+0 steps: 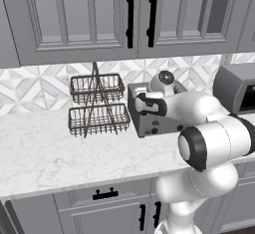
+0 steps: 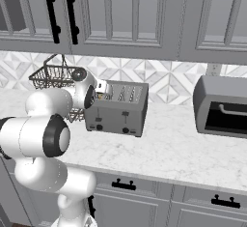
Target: Start the toaster. Once the lever pops up, take the bread to the plate on the dining counter.
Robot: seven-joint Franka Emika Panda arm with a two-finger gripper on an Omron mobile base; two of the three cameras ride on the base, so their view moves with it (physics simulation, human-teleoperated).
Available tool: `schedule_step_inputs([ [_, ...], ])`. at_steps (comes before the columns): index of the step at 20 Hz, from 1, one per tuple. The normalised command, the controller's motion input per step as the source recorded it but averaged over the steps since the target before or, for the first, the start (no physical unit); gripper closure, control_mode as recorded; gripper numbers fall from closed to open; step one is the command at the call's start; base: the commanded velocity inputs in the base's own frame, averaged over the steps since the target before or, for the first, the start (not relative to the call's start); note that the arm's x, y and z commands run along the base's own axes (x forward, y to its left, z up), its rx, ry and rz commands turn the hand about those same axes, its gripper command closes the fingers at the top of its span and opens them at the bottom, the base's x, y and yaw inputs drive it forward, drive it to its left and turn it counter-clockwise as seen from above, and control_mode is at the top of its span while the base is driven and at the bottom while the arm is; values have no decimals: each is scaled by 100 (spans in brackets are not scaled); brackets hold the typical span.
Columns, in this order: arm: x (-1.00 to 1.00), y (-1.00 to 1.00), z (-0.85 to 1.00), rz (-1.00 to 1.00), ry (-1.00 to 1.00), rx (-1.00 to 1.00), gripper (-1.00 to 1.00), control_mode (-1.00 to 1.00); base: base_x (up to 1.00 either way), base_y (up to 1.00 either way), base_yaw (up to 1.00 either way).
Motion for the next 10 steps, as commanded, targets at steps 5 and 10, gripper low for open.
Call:
schedule_step_inputs([
  [5, 0, 0, 0, 0, 0, 0, -100, -100, 0, 0, 0],
  [10, 0, 0, 0, 0, 0, 0, -100, -100, 0, 0, 0],
])
